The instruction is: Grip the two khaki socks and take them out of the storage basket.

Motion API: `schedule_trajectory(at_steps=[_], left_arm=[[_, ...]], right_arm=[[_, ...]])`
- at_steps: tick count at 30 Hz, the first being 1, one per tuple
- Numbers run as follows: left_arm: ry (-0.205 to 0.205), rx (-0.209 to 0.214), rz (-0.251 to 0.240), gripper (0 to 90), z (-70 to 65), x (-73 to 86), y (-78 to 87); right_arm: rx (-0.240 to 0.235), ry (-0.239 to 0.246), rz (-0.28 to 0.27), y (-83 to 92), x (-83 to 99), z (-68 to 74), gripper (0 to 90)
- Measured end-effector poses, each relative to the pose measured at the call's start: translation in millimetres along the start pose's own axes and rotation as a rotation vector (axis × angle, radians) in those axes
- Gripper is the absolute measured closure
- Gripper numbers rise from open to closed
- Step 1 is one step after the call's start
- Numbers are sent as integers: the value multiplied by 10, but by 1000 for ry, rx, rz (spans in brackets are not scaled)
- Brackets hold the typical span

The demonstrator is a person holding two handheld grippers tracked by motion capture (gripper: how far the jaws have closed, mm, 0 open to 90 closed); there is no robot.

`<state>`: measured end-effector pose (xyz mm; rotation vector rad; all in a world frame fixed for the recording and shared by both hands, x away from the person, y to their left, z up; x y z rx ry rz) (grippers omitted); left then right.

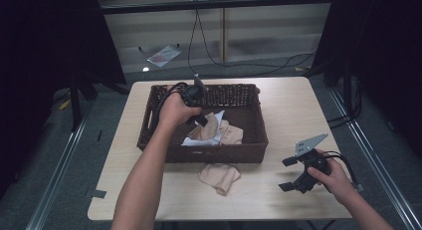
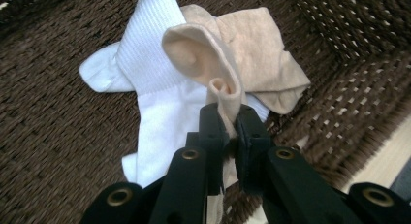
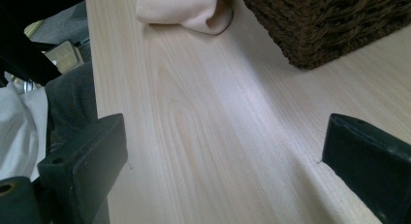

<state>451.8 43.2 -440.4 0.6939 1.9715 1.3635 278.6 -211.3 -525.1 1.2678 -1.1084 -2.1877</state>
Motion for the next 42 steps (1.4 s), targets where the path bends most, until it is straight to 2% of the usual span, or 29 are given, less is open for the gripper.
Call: schedule_trajectory(at_steps=[6,8,15,18,23,27,28,30,35,41,42], left_arm=[[-15,10,1,833,-32,56,153],[-7,14,-6,833,-48,64,193],[-30,30,-20,833,-168,80,376],[-52,23,-12,833,-221,92,421],[-87,34,-8,833,-317,101,488],[-107,67,-23,833,-436,106,561],[-115,68,-9,833,-452,119,577],[-125,73,-16,833,-512,125,597],[-181,92,-12,833,-698,153,643],[-227,120,-19,833,-889,196,653],[-243,116,-5,833,-907,216,658]], right_arm=[[0,2,0,-3,1,-1,16],[0,-1,0,-4,0,-2,16],[-2,2,1,-14,1,-6,16],[-1,3,1,-18,0,-7,16],[-2,2,1,-18,-1,-5,16],[-2,-1,1,-14,0,-2,16],[-3,0,0,-14,1,-2,16],[2,0,3,-13,8,-2,16],[5,-6,2,5,27,7,16],[7,-4,3,14,19,29,16],[5,-5,-1,13,17,33,16]])
Point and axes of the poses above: each handheld gripper's, and its own axes: y roughly backward along the jaws, x roughly out of its underside, z roughly to its left, the point moved 9 cm from there along -y, roughly forward along the jaws, and after that the axes turned 8 degrees about z, right-handed, at the moved point
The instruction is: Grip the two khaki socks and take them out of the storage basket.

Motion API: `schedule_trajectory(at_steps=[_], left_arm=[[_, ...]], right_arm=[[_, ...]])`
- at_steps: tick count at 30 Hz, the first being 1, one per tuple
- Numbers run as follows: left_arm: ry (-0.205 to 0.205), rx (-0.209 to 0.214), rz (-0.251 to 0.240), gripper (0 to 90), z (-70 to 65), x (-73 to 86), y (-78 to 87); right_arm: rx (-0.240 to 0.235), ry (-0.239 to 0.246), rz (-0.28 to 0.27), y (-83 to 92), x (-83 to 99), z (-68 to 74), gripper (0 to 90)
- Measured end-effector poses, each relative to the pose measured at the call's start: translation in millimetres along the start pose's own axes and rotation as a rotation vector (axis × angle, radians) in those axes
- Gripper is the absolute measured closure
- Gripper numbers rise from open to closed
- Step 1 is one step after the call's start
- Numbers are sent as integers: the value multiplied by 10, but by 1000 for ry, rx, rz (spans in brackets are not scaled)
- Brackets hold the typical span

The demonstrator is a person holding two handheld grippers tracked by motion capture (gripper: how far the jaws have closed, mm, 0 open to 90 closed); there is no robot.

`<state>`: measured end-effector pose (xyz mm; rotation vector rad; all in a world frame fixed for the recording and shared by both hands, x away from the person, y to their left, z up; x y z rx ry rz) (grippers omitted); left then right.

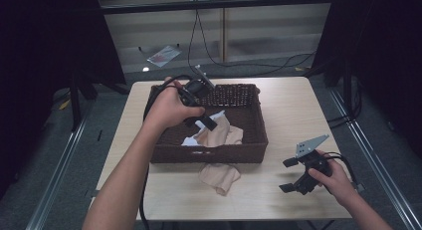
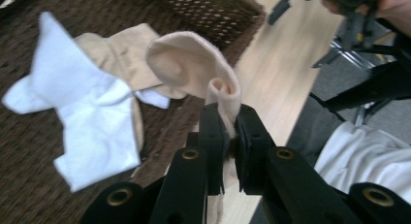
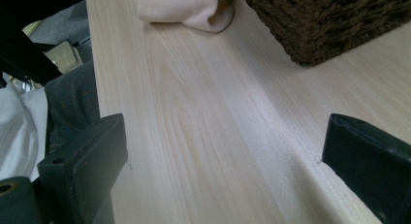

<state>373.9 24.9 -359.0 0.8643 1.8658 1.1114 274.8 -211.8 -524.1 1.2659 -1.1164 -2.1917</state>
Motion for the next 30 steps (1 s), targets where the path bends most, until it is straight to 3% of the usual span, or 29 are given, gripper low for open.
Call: schedule_trajectory(at_steps=[6,14,27,28,29,30], left_arm=[[-38,15,-17,833,-134,15,-31],[-79,30,-2,831,-319,45,-145],[-137,57,26,826,-387,119,-399],[-154,56,31,818,-381,125,-418],[-147,56,23,788,-384,124,-442],[-144,49,19,718,-376,124,-458]], right_arm=[[3,3,2,1,-1,-13,17],[-5,6,1,-14,-18,-13,16],[-4,6,0,-13,-18,-13,16],[-4,8,1,-14,-17,-13,16],[-4,7,-1,-15,-18,-12,16],[-4,9,-1,-15,-18,-12,16]])
Point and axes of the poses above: each handheld gripper's, and its own axes: y roughly backward along the jaws, x roughly out of its underside, z roughly to its left, the point moved 9 cm from there along -y, roughly forward along the jaws, and after that the axes turned 8 degrees about z, right-handed, at the moved point
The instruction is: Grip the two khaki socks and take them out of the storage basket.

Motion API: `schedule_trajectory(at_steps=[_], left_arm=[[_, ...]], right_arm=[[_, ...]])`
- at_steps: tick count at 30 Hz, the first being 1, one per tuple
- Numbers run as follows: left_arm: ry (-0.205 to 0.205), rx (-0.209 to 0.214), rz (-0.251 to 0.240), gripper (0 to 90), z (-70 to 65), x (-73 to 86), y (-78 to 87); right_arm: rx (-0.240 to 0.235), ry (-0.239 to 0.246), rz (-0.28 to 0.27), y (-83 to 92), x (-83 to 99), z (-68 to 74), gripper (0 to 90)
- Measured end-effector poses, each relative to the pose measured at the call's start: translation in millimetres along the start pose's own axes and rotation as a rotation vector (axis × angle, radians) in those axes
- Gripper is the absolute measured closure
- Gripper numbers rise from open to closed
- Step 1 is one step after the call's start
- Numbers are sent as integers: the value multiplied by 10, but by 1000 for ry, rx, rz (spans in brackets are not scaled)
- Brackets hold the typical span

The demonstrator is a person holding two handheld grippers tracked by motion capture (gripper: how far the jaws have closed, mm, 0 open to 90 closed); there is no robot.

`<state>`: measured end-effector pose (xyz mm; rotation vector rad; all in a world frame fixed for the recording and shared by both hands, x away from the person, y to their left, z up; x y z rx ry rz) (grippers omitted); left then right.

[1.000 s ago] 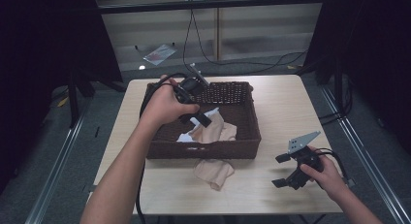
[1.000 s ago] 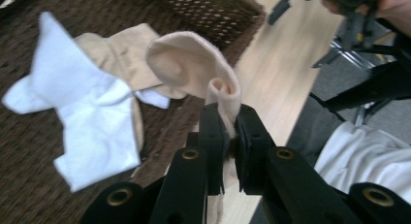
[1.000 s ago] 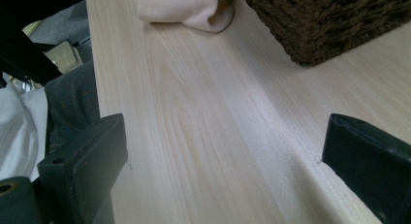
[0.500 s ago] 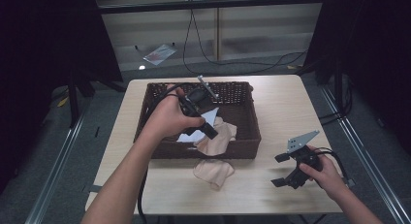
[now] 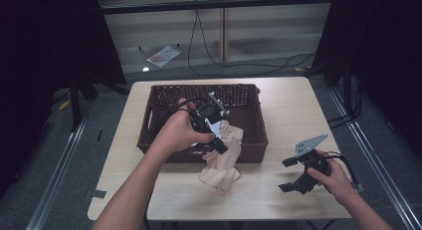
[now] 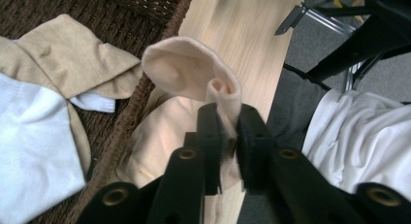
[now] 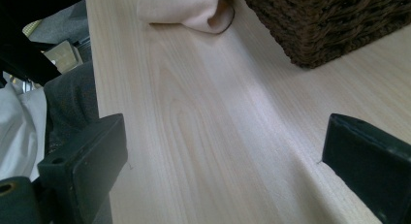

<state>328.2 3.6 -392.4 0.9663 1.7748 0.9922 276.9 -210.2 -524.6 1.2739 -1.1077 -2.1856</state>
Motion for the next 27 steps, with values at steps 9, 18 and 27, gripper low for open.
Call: schedule_trajectory(at_steps=[9,18,27], left_arm=[[32,-51,-3,357,69,81,-86],[28,-92,-1,231,110,190,-185],[17,-100,-17,167,90,326,-317]], right_arm=[[3,-6,5,0,5,-1,16],[4,-3,6,-1,8,-4,16],[-2,-4,6,-10,10,0,16]])
Point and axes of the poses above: each handheld gripper's, and its own axes: y roughly backward along the jaws, x roughly out of its underside, z roughly to its left, the point moved 9 cm from there along -y, roughly forward along the jaws, and after that the axes turned 8 degrees about z, right-handed, at the moved point
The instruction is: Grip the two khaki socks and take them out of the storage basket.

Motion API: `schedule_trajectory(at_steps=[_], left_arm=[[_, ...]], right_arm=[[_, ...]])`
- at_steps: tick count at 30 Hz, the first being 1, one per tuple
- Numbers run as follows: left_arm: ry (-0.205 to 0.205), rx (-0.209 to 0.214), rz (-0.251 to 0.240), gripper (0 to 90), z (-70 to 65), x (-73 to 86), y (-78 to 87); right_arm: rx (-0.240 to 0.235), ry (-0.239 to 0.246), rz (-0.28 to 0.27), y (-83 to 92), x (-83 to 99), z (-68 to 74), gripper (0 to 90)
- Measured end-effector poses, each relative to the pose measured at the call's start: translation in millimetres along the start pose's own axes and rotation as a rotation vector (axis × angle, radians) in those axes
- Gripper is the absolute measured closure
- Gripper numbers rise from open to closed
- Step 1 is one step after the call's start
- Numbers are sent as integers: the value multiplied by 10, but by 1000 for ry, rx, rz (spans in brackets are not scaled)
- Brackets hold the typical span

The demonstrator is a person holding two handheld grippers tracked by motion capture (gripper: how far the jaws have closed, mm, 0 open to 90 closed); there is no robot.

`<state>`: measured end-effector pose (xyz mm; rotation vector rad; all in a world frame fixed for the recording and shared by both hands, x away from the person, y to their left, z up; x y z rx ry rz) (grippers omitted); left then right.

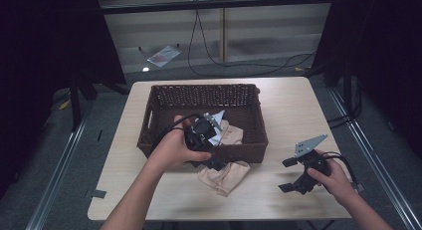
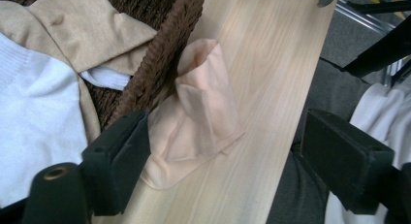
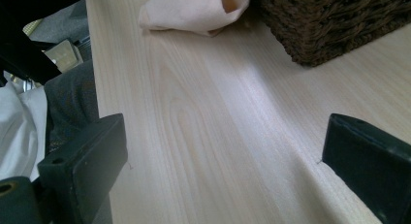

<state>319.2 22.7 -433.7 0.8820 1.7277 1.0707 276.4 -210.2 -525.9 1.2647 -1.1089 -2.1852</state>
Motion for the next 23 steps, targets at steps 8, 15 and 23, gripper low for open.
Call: schedule_trajectory(at_steps=[8,15,23], left_arm=[[-15,-1,-24,148,-46,125,-141],[-3,13,-37,141,-63,237,-368],[-3,-14,-25,132,-59,273,-559]], right_arm=[[1,1,-1,-1,1,-1,16],[4,-3,4,-6,9,1,16],[1,-5,9,-15,19,8,16]])
Point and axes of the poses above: each handheld gripper's, and its own axes: y roughly backward along the jaws, x roughly out of its underside, z roughly to its left, the point moved 9 cm from there along -y, roughly forward along the jaws, and after that the axes turned 8 degrees about z, right-handed, at the moved point
